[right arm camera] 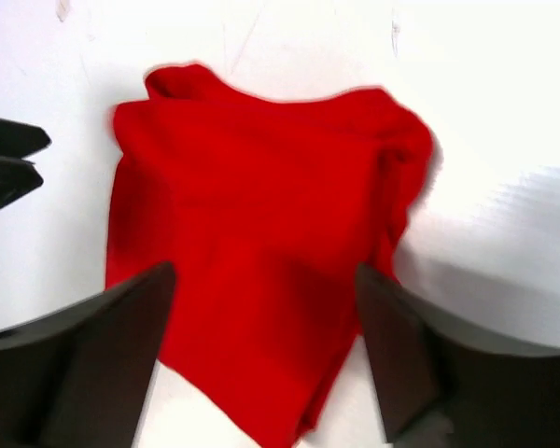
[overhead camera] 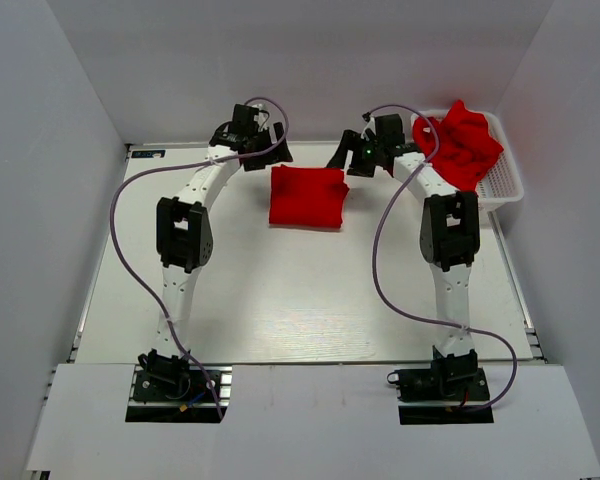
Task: Fold and stack the t-shirts
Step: Fold the long partially folded tshirt into a neat square, then put the neatly folded tshirt into the corner of the board with the left arm
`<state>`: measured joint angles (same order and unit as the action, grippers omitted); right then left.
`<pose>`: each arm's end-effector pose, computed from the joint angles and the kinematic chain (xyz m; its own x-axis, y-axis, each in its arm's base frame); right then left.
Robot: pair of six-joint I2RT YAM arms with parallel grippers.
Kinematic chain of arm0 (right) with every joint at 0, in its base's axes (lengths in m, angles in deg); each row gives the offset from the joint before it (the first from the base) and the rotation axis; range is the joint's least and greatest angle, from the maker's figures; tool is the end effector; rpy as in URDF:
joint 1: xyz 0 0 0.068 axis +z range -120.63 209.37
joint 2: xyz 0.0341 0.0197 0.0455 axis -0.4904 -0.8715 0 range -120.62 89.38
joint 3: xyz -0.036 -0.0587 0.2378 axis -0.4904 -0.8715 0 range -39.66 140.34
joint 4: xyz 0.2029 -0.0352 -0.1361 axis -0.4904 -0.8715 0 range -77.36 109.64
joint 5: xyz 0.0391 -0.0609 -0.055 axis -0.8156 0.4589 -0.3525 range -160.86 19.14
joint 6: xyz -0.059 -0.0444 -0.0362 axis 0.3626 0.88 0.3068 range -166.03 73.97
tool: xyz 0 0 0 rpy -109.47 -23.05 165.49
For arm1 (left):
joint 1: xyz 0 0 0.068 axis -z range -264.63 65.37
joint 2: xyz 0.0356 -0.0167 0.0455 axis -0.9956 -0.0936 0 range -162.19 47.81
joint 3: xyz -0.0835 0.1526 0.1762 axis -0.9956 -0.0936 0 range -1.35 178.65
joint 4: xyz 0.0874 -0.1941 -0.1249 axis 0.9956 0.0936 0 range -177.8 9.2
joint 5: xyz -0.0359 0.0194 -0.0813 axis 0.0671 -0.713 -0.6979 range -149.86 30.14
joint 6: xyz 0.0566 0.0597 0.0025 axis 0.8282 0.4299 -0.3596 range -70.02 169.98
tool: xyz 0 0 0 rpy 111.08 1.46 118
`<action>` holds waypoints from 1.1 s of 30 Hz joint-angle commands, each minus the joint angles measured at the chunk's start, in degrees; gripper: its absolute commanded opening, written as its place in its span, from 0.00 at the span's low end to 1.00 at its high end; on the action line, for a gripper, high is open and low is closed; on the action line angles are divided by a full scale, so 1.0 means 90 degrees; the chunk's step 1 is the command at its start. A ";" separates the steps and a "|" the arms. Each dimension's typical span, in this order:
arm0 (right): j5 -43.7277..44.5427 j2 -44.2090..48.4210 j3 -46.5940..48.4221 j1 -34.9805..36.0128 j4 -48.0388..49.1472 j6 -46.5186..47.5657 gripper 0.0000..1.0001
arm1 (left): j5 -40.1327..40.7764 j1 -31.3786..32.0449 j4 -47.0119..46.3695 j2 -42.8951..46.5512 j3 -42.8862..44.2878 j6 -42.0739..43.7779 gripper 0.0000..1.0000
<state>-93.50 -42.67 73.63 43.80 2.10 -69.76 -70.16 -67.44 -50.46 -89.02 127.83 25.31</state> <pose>0.5051 0.1584 0.1903 -0.7384 0.1935 -0.6461 -0.2548 0.8069 0.5329 0.5033 -0.1692 0.2030 -0.7856 -0.1869 -0.5898 0.0921 0.9074 -0.4101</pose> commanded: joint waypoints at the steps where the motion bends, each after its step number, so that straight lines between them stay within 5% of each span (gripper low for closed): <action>1: -0.0483 -0.0171 0.0643 -0.0100 0.0738 -0.0206 0.90 | -0.0026 -0.0220 -0.0389 -0.0011 0.0518 -0.0013 1.00; 10: -0.0269 0.0892 -0.0379 -0.0032 0.0573 0.0312 0.90 | -0.0154 -0.0221 -0.0587 0.0721 -0.0497 0.0708 1.00; 22: 0.0317 0.2932 -0.2958 -0.0071 0.0494 0.0732 0.90 | 0.0070 0.0140 0.0353 0.0009 -0.0691 0.1754 0.96; 33: 0.0717 0.3646 -0.3818 -0.0090 -0.0072 0.0927 0.90 | 0.0637 0.0199 0.0626 -0.0772 -0.0545 0.1696 0.45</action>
<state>-88.80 -14.19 40.56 43.30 3.52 -63.31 -67.71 -65.62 -47.46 -94.36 122.28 40.00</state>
